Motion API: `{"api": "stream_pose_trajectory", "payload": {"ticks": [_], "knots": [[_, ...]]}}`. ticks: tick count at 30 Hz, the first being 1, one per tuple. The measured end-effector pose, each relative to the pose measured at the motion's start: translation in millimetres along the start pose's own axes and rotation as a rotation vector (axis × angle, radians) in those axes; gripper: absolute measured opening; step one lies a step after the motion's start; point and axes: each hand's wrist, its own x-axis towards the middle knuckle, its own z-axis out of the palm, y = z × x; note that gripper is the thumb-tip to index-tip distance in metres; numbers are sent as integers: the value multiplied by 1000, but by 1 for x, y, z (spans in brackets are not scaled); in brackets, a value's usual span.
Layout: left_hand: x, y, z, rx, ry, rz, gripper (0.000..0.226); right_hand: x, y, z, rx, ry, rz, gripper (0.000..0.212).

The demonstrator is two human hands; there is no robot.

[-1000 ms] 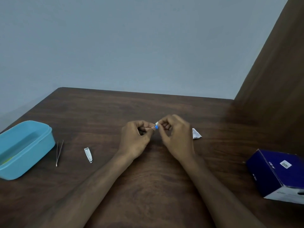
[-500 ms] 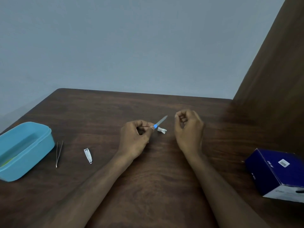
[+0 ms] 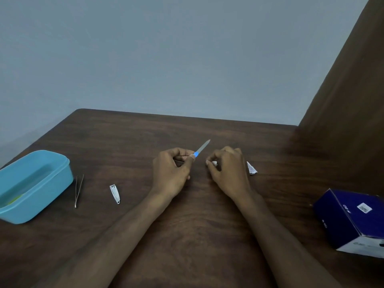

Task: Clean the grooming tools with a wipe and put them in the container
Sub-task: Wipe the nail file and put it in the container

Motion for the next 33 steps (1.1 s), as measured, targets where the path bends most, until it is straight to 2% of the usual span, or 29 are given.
{"api": "stream_pose_trajectory", "payload": {"ticks": [5, 7, 9, 12, 14, 18, 20, 24, 26, 29, 33], "knots": [[-1, 0, -1, 2, -8, 8, 6, 1, 0, 0, 91, 66, -35, 13], [-1, 0, -1, -5, -8, 5, 6, 1, -5, -9, 183, 197, -64, 11], [-1, 0, -1, -9, -10, 2, 6, 0, -13, -18, 325, 332, -16, 8], [-2, 0, -1, 3, -20, 10, 7, -3, -21, -24, 507, 448, 46, 5], [-2, 0, 0, 13, -22, 14, 7, -6, -25, -24, 449, 456, -65, 5], [-1, 1, 1, 31, -30, 37, 7, -10, -32, -13, 310, 322, -334, 11], [-1, 0, 1, 36, -46, 41, 7, -5, -26, -8, 272, 304, -293, 12], [-2, -2, 1, 35, -70, 35, 6, 5, -8, -14, 263, 436, -77, 9], [-1, -2, 1, 31, -68, 35, 7, -1, -16, -15, 276, 415, -171, 10], [-1, -1, 0, 50, -71, 47, 7, -9, -27, -8, 243, 288, -351, 11], [-1, -1, -1, 47, -72, 31, 7, 8, -8, -7, 252, 409, -99, 10]]}}
